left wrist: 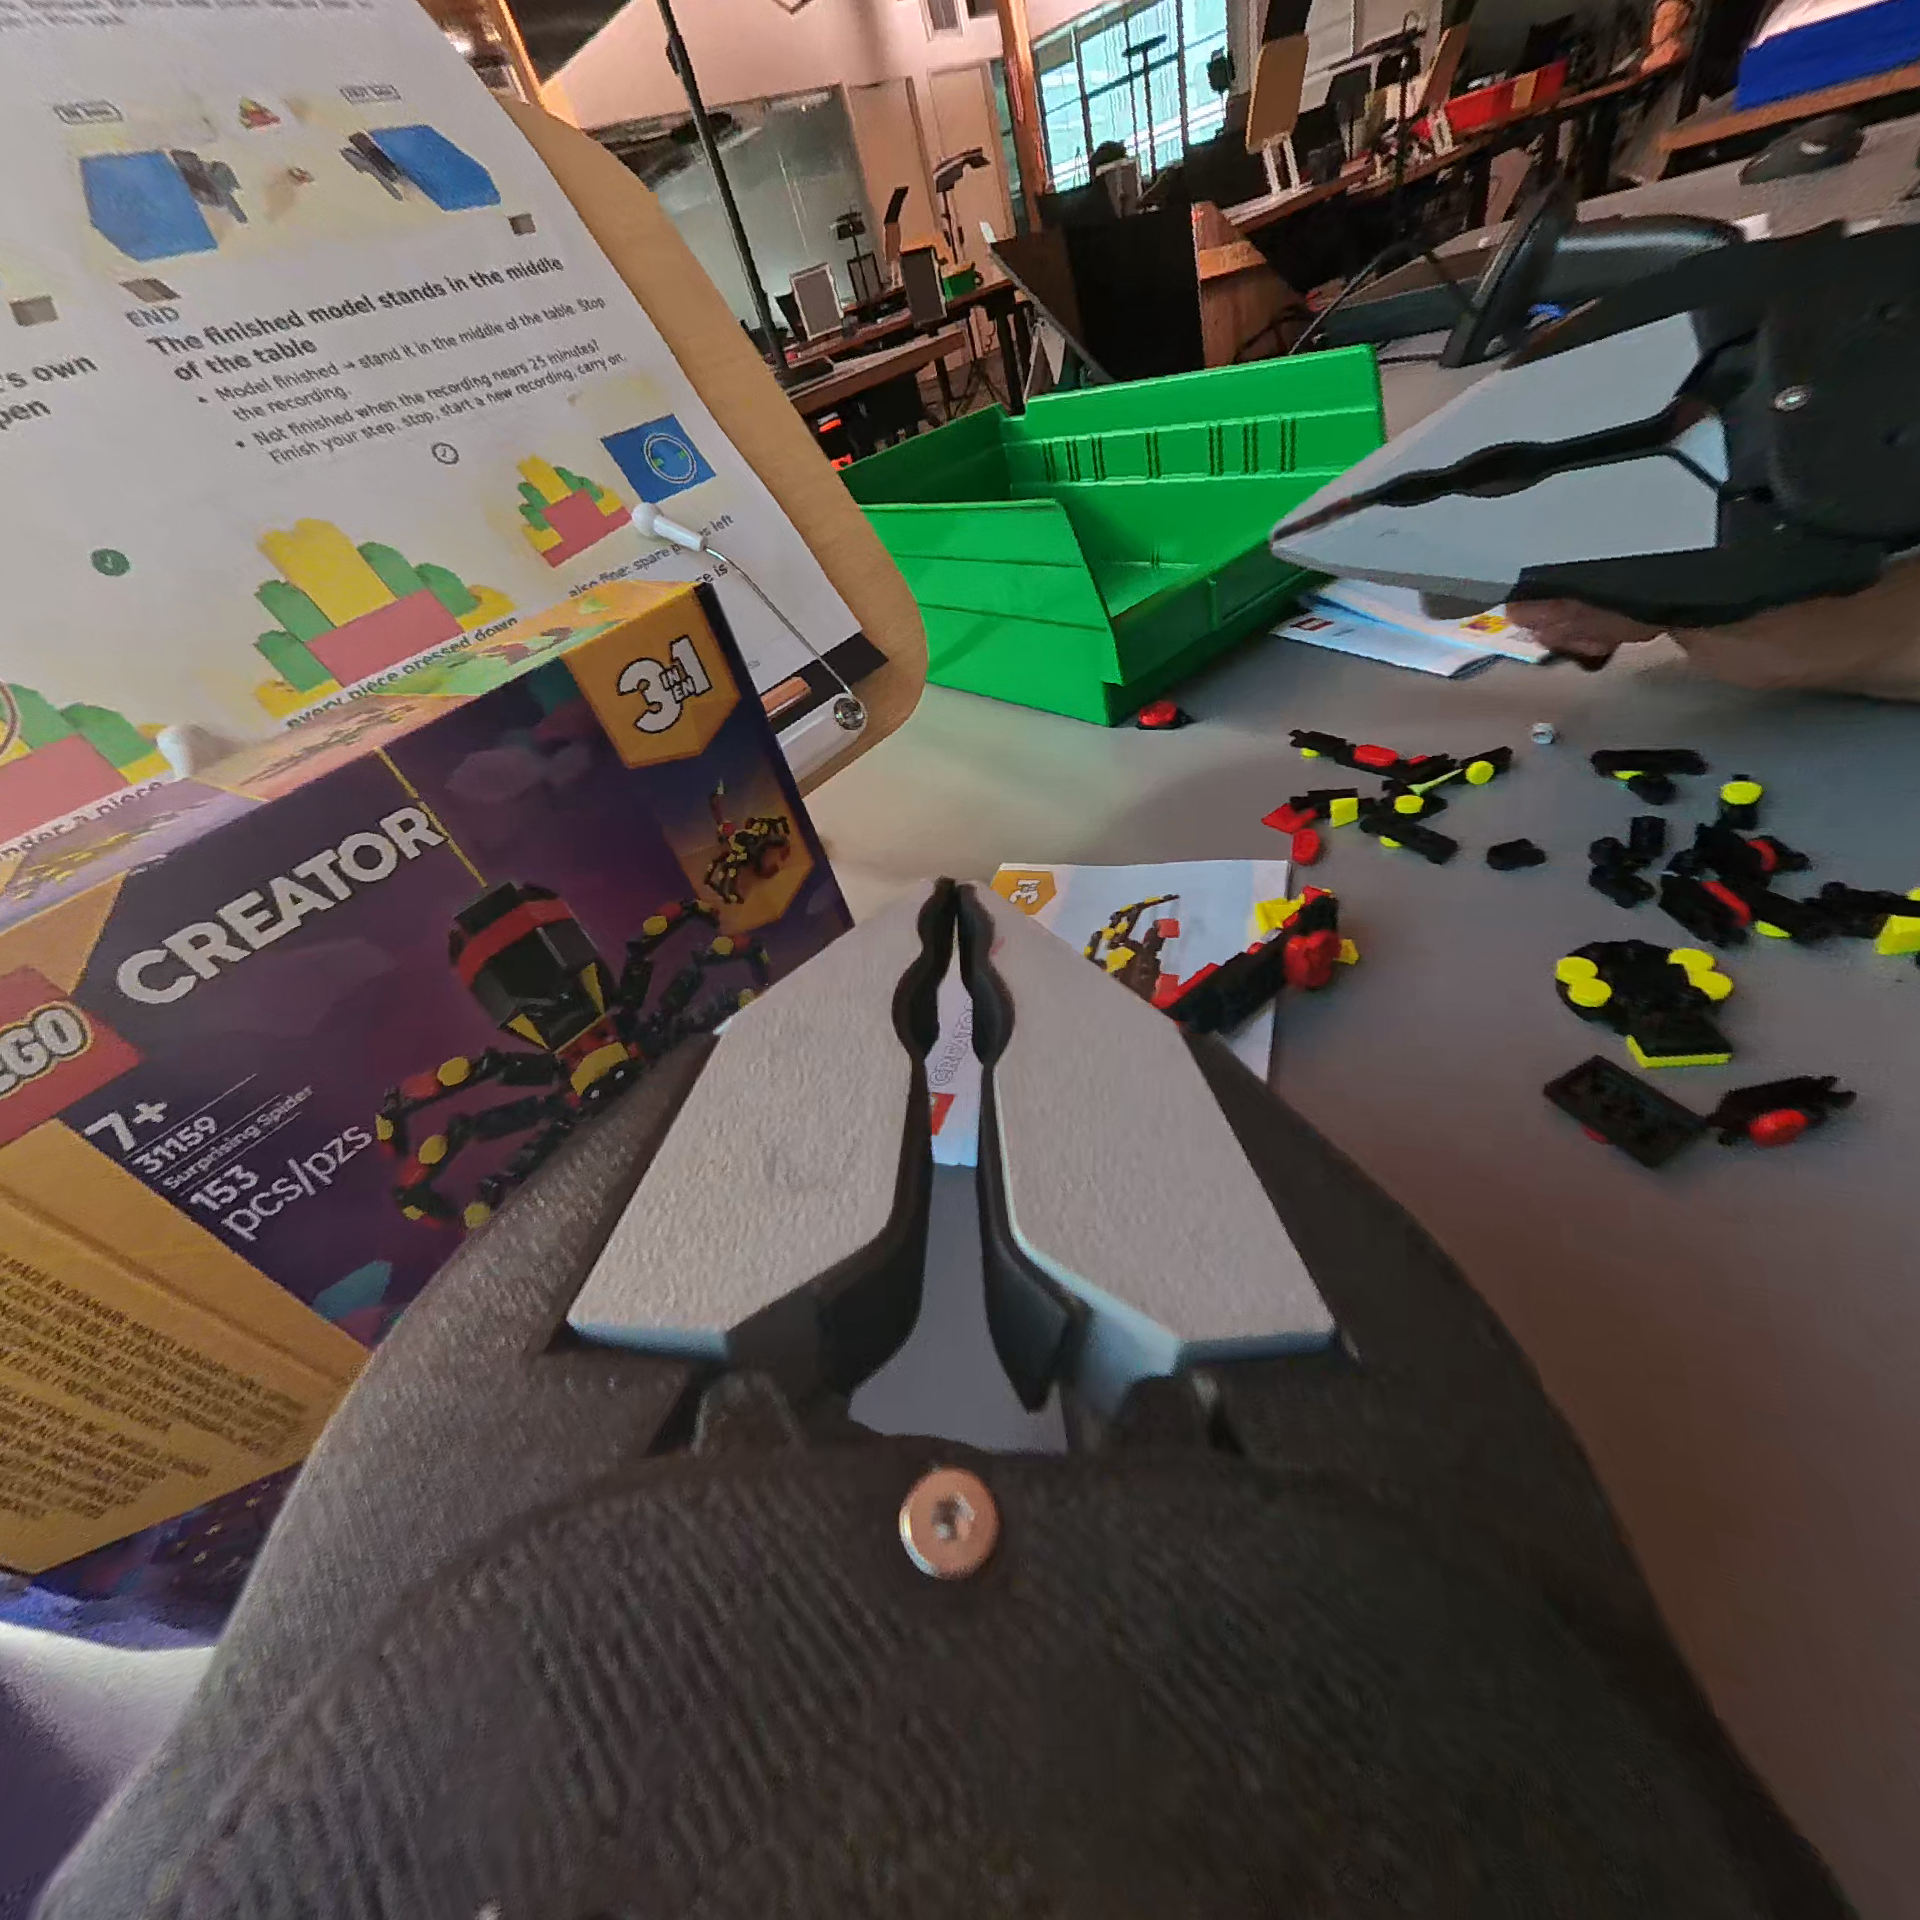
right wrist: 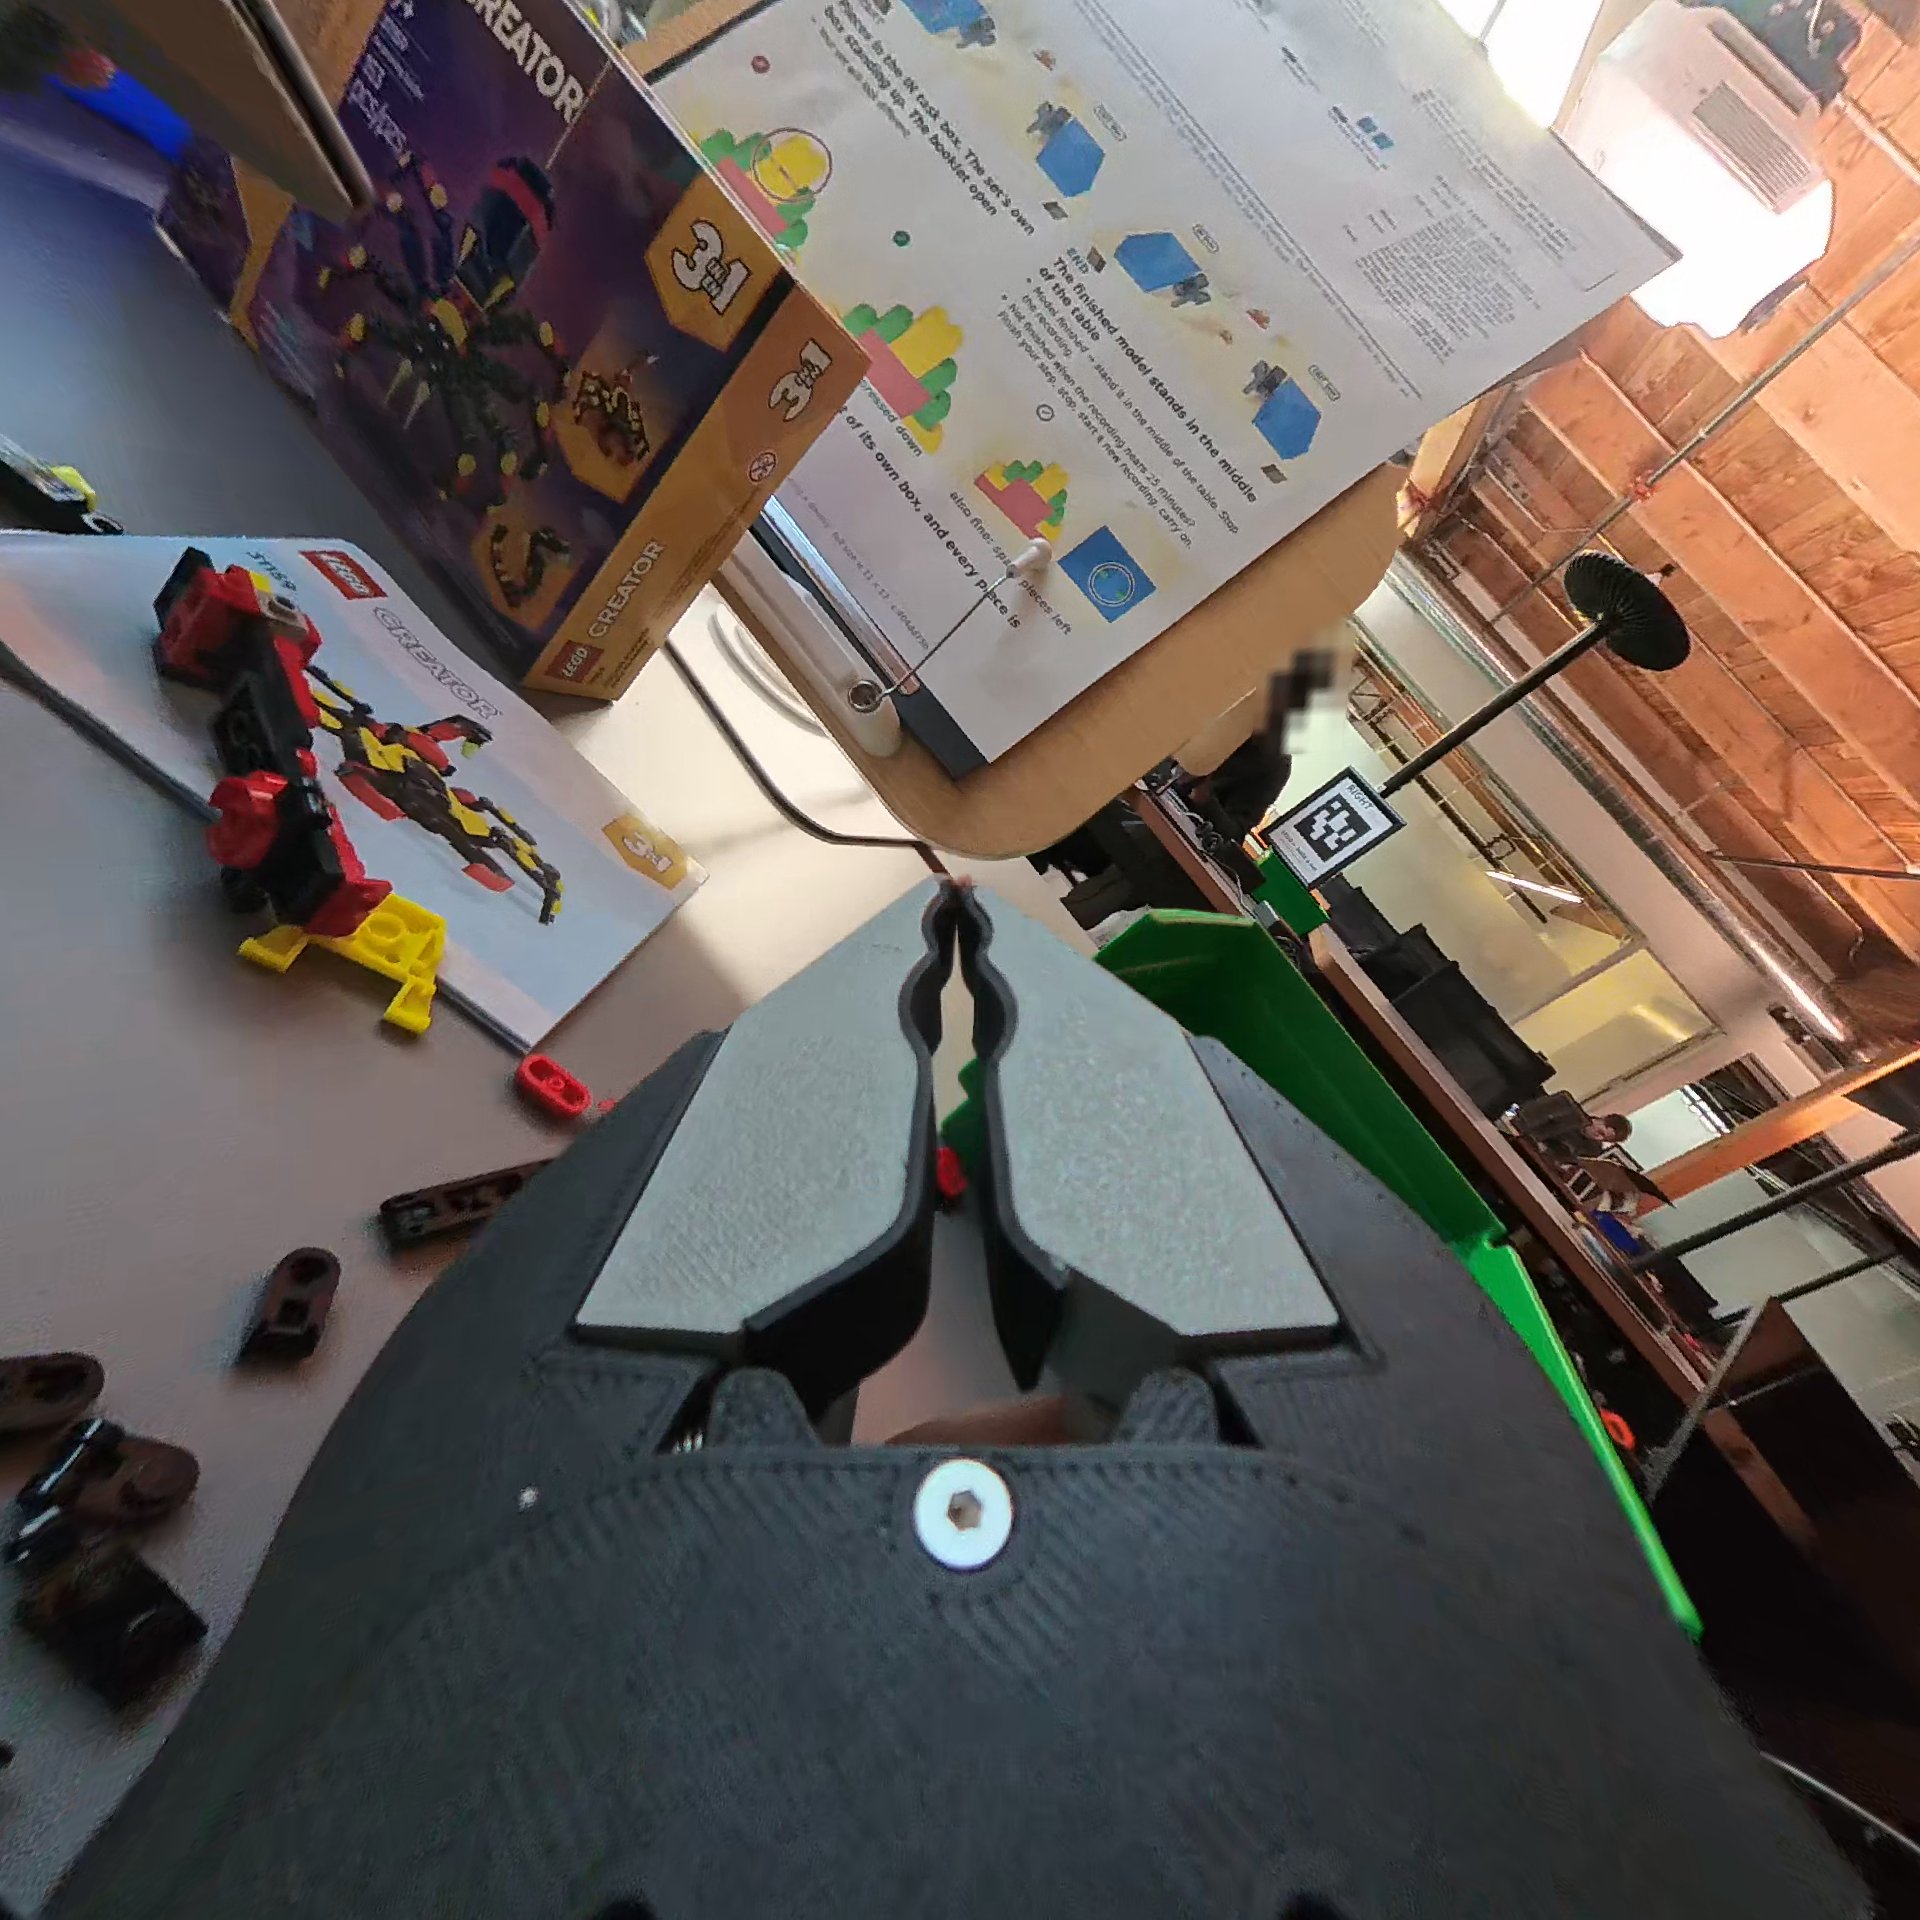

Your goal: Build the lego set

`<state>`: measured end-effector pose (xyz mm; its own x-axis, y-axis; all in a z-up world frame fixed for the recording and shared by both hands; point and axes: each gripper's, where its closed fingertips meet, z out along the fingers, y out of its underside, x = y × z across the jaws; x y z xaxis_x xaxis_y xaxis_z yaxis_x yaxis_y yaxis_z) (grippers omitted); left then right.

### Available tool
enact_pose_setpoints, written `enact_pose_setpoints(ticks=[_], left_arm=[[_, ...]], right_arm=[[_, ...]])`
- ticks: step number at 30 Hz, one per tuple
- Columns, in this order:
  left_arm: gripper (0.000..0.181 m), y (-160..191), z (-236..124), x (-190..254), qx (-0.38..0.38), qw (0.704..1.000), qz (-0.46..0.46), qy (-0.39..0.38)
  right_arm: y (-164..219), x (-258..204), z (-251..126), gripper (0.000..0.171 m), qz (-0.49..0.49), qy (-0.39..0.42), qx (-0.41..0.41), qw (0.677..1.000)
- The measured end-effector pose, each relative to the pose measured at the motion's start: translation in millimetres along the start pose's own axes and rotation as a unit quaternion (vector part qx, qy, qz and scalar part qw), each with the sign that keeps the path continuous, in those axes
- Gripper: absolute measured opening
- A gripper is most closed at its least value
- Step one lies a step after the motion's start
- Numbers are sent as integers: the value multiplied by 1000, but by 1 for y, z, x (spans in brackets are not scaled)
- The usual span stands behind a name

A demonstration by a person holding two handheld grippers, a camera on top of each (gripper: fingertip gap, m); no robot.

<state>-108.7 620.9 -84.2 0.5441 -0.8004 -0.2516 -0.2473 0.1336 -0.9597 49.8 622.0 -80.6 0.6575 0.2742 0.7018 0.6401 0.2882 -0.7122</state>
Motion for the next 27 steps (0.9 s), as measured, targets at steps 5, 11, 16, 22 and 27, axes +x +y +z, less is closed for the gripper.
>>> enact_pose_setpoints(ticks=[5, 11, 16, 22, 27], left_arm=[[0, -1, 2, 7, -2, 1000, -7, 15], [0, -2, 4, 17, -3, 1000, 14, 22], [0, -4, 2, 14, 5, 1000, 4, 18], [0, -6, 0, 12, 13, 1000, -2, 17], [0, -7, -1, 12, 18, 1000, 2, 13]], right_arm=[[-5, -8, 5, 0, 1, -26, 16, 1000], [-14, -17, 2, 0, -23, -38, 30, 999], [-17, -23, 0, 0, -34, -46, 33, 998], [-35, -60, -19, 0, 95, -209, 60, 971], [-72, -76, -53, 0, 167, -327, 117, 923]])
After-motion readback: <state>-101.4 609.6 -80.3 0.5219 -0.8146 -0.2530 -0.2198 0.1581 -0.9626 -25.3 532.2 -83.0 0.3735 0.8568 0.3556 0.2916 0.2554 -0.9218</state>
